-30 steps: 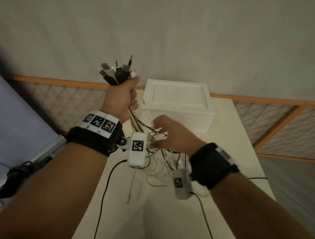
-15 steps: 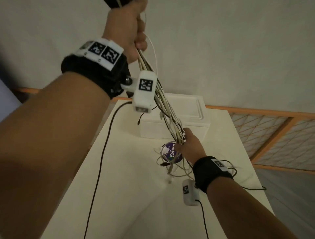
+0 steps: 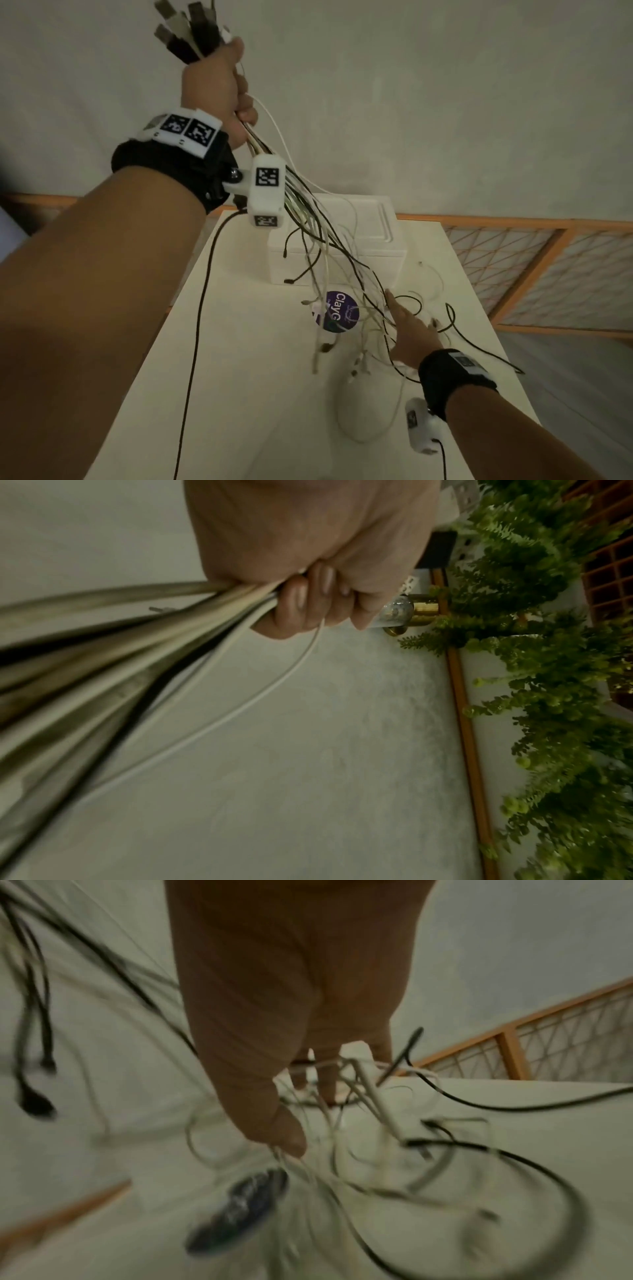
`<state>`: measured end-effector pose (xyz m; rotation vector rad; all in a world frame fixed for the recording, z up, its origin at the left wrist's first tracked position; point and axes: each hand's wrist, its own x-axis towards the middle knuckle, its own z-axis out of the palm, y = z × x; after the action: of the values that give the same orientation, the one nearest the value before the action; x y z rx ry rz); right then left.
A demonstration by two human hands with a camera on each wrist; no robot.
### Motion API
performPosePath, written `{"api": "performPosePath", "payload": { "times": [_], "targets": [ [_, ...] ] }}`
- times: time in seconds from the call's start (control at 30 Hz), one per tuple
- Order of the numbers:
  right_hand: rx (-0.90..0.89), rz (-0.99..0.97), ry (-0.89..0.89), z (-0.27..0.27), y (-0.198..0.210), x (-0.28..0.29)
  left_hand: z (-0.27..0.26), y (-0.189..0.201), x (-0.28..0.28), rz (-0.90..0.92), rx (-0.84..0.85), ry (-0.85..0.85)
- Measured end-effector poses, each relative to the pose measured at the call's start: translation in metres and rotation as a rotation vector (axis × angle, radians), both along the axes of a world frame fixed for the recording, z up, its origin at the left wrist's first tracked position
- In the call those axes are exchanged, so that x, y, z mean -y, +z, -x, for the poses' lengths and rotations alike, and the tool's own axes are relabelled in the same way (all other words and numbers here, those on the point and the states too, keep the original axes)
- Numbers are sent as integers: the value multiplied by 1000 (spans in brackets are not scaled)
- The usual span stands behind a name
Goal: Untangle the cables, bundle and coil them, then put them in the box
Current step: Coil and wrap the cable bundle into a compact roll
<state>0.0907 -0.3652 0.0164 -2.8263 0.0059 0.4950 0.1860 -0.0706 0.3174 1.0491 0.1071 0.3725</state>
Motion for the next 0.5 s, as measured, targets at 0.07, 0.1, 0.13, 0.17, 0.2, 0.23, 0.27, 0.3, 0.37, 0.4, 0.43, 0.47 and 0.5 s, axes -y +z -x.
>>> {"api": "performPosePath", "payload": {
  "times": [0.07, 0.1, 0.13, 0.17, 0.2, 0.23, 0.27, 0.3, 0.37, 0.4, 0.43, 0.47, 0.5],
  "targets": [
    [23, -44, -29, -8, 21, -8, 1, -7, 5, 19, -23, -8],
    [91, -38, -20, -13, 36, -14, 3, -10, 8, 27, -38, -16],
    [202, -32, -16, -18, 52, -21, 5, -14, 12, 30, -53, -29],
    [352, -64, -13, -21, 70, -29, 8, -19, 17, 31, -67, -51],
    [526, -150, -5, -23, 89, -39, 10, -24, 22, 36, -77, -82],
    [686, -276, 11, -25, 108, -51, 14, -30, 29, 42, -81, -120],
    [806, -410, 36, -26, 126, -63, 17, -36, 35, 46, -81, -158],
    [884, -495, 67, -25, 143, -74, 21, -42, 41, 42, -79, -188],
    [912, -533, 96, -19, 169, -90, 27, -53, 47, 16, -74, -224],
    [864, -496, 78, -17, 179, -93, 29, -57, 47, 2, -68, -232],
    [757, -412, 51, -14, 187, -93, 30, -60, 44, -7, -61, -236],
    [636, -359, 36, -13, 192, -90, 31, -63, 39, -12, -57, -239],
    [547, -381, 16, -13, 193, -86, 31, -66, 34, -14, -58, -243]
  ]
}}
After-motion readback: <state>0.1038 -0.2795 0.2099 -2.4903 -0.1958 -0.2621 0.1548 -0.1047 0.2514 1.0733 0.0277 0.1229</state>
